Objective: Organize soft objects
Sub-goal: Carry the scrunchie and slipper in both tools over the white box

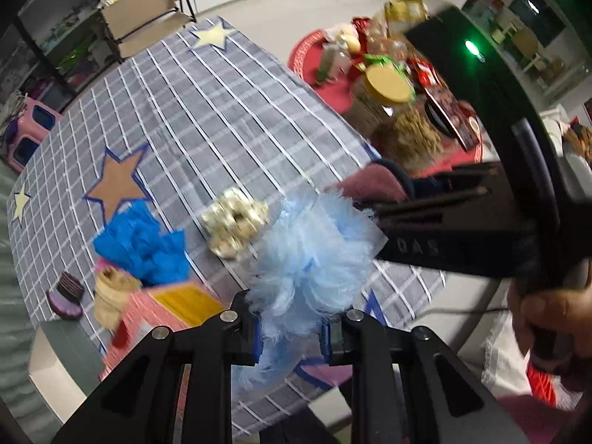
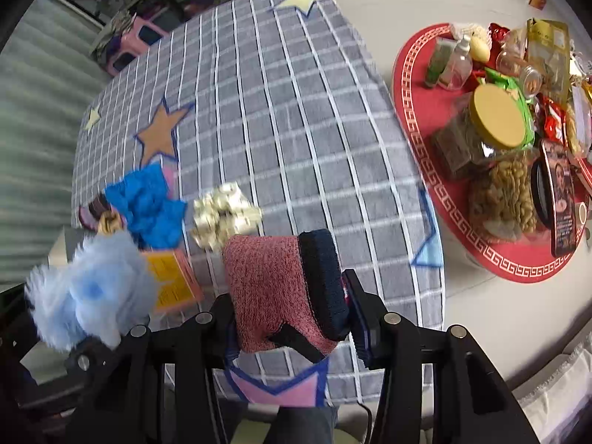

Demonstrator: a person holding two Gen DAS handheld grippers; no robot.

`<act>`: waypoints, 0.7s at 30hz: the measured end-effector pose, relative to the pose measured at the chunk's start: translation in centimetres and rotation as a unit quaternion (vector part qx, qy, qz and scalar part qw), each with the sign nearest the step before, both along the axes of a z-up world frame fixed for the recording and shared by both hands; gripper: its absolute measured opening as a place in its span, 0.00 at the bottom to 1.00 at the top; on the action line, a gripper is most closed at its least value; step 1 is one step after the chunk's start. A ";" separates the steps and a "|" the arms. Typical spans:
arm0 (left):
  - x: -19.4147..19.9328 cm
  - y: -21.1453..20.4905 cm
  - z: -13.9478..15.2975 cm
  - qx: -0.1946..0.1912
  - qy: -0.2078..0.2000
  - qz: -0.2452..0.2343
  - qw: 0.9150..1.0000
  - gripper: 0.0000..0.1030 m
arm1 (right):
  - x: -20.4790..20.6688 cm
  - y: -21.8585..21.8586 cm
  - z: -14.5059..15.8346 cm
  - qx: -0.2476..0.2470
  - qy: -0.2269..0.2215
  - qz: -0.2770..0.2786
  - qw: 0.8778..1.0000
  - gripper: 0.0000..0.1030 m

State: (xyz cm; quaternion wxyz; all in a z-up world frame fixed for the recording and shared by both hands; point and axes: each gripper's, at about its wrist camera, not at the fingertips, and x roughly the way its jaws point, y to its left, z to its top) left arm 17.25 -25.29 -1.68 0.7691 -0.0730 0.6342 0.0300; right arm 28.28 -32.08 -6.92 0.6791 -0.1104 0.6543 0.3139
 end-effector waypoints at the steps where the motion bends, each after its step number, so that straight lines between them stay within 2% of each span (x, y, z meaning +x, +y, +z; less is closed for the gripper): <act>1: -0.5 -0.5 -0.2 0.000 0.006 -0.002 1.000 0.24 | -0.4 -0.3 -0.3 -0.002 0.003 0.008 1.000 0.47; 11: -6.6 -1.3 -2.0 0.004 0.043 0.019 0.999 0.24 | -4.7 0.2 -1.9 -0.011 0.012 0.092 0.996 0.47; 21: -13.7 2.0 -3.6 -0.004 0.064 0.050 0.997 0.24 | -11.7 3.2 -3.1 -0.016 0.030 0.155 0.987 0.47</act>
